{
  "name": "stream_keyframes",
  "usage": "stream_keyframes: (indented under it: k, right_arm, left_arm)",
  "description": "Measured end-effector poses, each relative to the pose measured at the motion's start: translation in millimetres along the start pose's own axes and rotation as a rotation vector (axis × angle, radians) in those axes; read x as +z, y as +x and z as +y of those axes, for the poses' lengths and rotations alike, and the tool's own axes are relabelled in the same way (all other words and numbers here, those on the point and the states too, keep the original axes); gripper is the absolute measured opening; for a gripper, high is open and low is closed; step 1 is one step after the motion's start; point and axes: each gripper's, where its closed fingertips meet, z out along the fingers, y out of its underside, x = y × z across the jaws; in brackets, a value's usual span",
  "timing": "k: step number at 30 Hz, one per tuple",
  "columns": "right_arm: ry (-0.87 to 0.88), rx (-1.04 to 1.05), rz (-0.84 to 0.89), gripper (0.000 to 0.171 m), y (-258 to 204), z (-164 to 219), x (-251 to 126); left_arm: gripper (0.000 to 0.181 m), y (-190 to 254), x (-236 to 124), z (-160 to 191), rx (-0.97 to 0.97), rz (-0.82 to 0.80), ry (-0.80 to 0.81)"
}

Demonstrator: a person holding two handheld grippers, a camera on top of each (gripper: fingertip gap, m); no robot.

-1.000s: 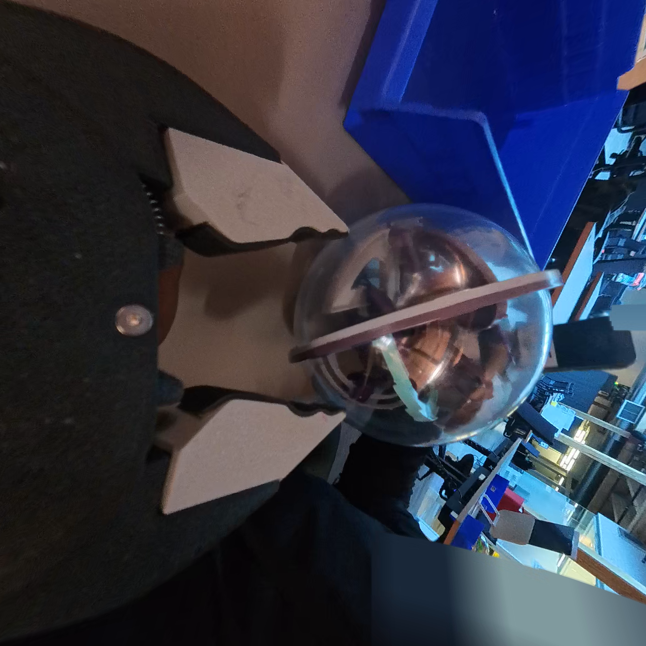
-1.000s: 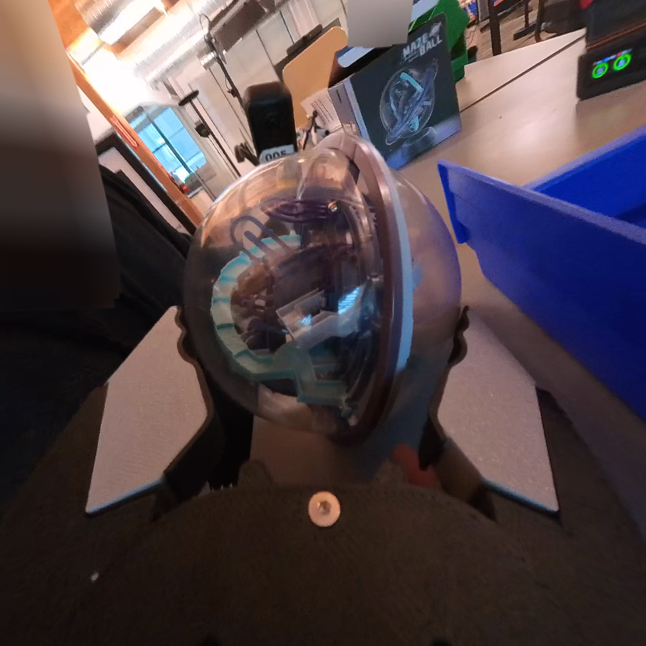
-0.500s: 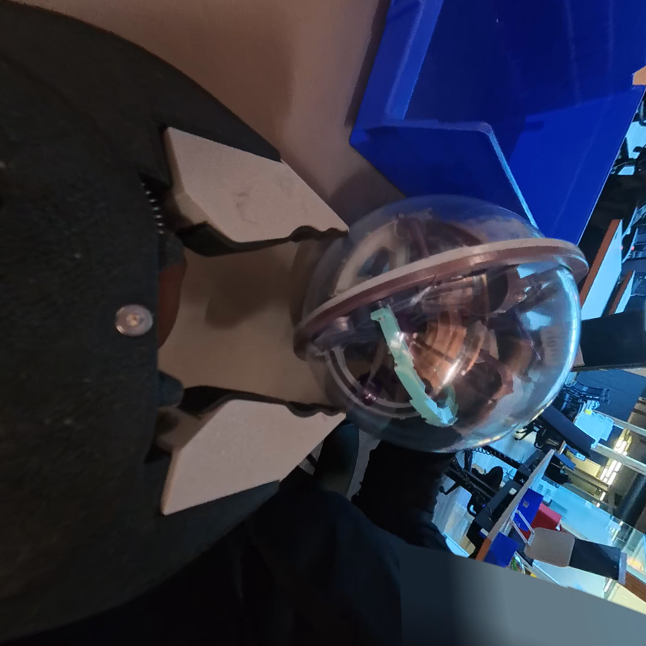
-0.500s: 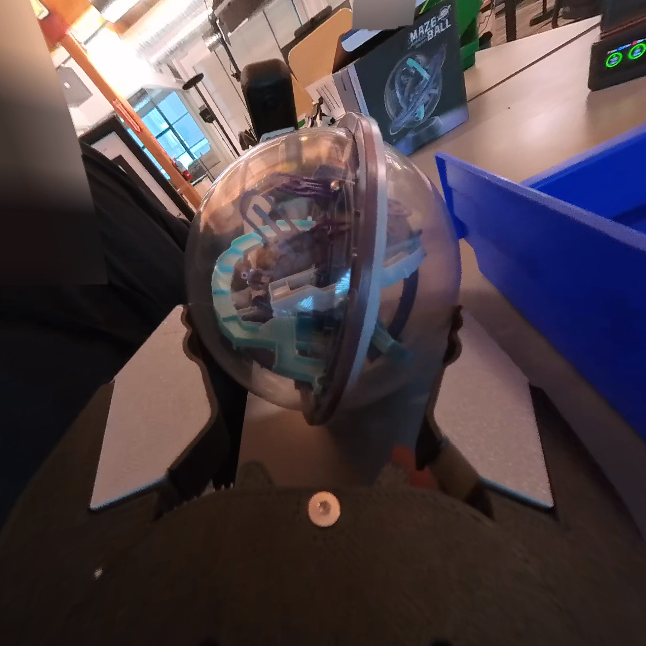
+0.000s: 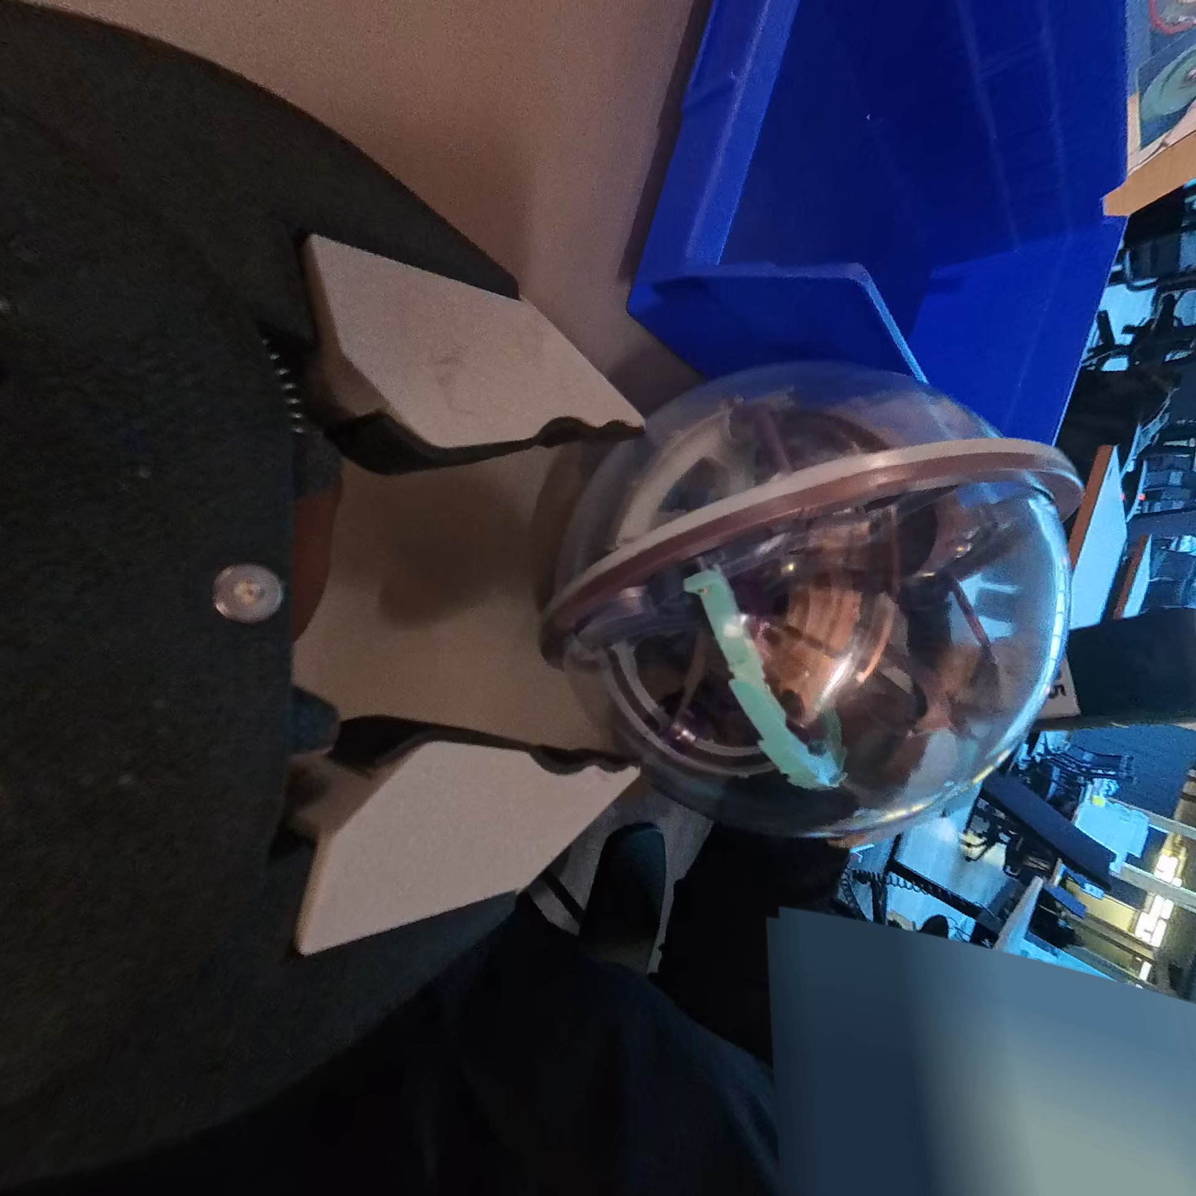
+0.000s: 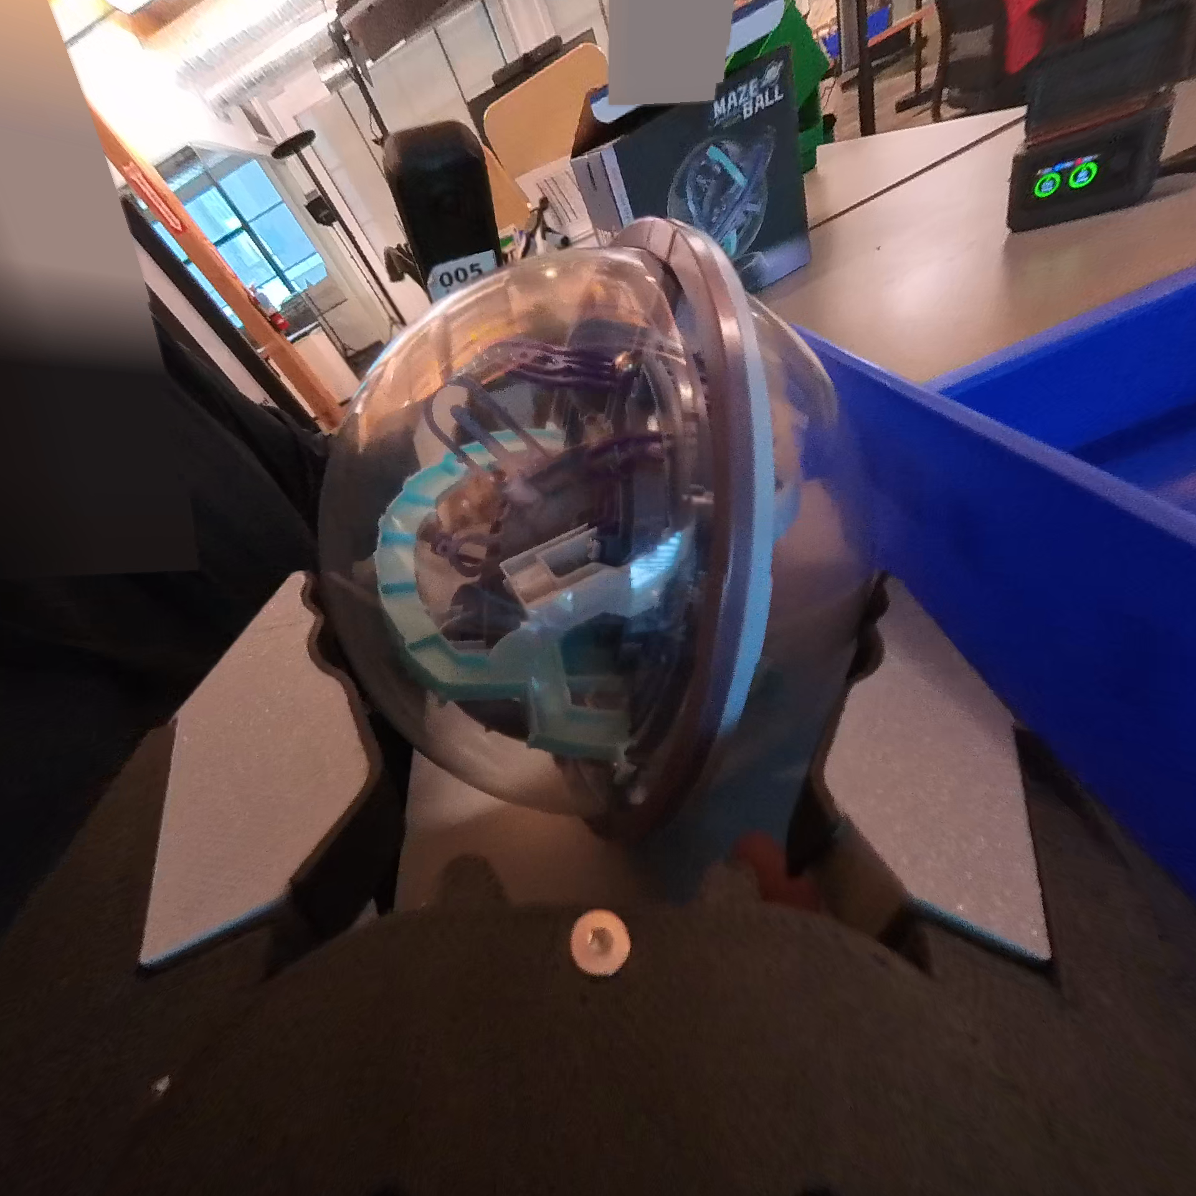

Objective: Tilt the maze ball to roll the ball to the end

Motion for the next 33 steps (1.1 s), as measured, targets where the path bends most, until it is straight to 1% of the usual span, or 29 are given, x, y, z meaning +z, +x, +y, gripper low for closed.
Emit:
stream_keyframes:
  k: [3, 8, 14, 20, 27, 33]
  right_arm:
    - [0.027, -0.022, 0.01, 0.154, 0.4, -3.9, 0.9]
    - [0.006, -0.065, 0.003, 0.153, -1.7, -1.8, 1.5]
    - [-0.016, -0.082, -0.01, 0.153, -2.3, -0.6, 1.4]
    - [-0.006, -0.065, -0.016, 0.153, -0.9, -1.2, 1.6]
    - [-0.036, -0.08, -0.014, 0.154, -1.6, 0.7, 1.4]
    - [-0.066, -0.075, -0.013, 0.153, -1.1, 3.6, -1.1]
  left_arm:
    - [0.093, -0.8, 1.1, 3.5, 0.01, -0.004, -0.026]
    - [0.096, -0.4, 0.9, 3.4, 0.054, -0.004, -0.034]
    - [0.095, -0.2, -4.0, -9.3, 0.038, 0.025, -0.008]
    - [0.097, -2.1, -2.8, -10.2, 0.042, 0.03, 0.002]
    - [0.095, -1.4, -4.0, -9.7, 0.062, 0.029, 0.001]
    - [0.089, -1.0, -4.3, -8.3, 0.061, 0.029, -0.01]
